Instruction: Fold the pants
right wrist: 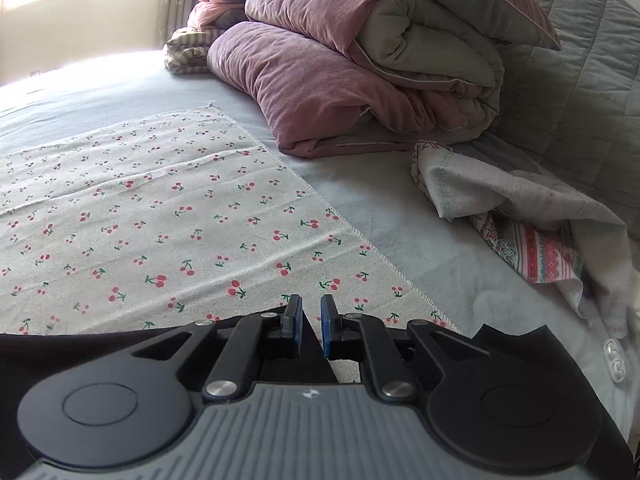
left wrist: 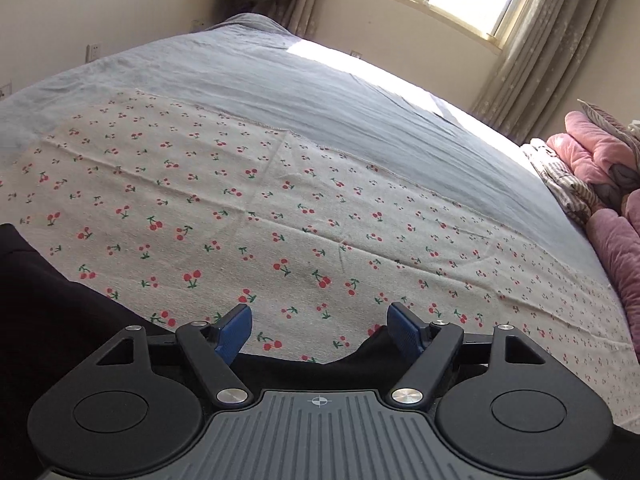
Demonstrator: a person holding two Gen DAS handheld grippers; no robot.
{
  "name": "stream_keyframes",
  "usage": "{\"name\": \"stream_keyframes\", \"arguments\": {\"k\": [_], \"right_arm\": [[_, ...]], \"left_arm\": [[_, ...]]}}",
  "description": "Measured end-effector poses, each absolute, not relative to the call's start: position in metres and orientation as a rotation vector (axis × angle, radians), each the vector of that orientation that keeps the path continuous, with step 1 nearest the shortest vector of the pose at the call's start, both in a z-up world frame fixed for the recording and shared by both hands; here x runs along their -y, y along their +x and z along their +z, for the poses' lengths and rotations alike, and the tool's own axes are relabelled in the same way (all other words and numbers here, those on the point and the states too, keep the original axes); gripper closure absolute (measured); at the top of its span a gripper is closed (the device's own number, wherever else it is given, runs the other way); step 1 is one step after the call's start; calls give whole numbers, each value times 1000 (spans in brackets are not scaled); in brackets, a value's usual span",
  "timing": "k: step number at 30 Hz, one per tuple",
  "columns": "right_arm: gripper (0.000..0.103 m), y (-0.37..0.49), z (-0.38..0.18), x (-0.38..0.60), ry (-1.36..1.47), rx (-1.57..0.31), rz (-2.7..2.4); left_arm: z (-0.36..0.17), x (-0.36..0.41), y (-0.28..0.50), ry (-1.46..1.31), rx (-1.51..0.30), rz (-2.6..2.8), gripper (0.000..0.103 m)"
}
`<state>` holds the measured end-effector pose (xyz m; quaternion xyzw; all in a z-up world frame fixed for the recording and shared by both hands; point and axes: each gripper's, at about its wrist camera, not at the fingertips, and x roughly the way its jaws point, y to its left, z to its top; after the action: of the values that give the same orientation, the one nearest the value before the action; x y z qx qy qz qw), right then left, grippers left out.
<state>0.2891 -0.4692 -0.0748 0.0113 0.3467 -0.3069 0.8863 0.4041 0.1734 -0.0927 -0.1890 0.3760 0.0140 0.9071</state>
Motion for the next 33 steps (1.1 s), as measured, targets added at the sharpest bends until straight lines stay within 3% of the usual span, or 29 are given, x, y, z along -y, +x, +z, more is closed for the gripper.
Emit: {"name": "stream_keyframes", "arguments": {"k": [3,8,12,16,20,24,27,29,30,33], "right_arm": [[103,292,-63,444,20,-707,-542],[103,314,-85,385,-64,-835,-334],[94,324,-110,342,-209,-948,-223],[86,323,-112,328,-165,-969,-140],[80,317,-108,308,-183,-961,-83],[77,304,-103,279,-190,-952,10],[72,294,-104,259,-173,-958,98],[72,291,-109,249,-179,-980,132],[72,289,-112,243,-198,-991,149],[71,288,-118,233,-263,-1002,167]], "left_arm": [[-92,-214,380,-454,-783,135,27],[-116,-271,339,-579,-837,332,27],[-118,-300,292,-754,-849,425,27],[-101,-319,251,-815,-732,510,27],[-98,-329,246,-743,-683,585,24],[-118,-332,267,-741,-765,540,27],[-126,-326,275,-707,-788,567,51],[-124,-315,276,-643,-779,564,91],[-122,-312,274,-640,-761,552,99],[-110,-308,262,-623,-694,576,102]]}}
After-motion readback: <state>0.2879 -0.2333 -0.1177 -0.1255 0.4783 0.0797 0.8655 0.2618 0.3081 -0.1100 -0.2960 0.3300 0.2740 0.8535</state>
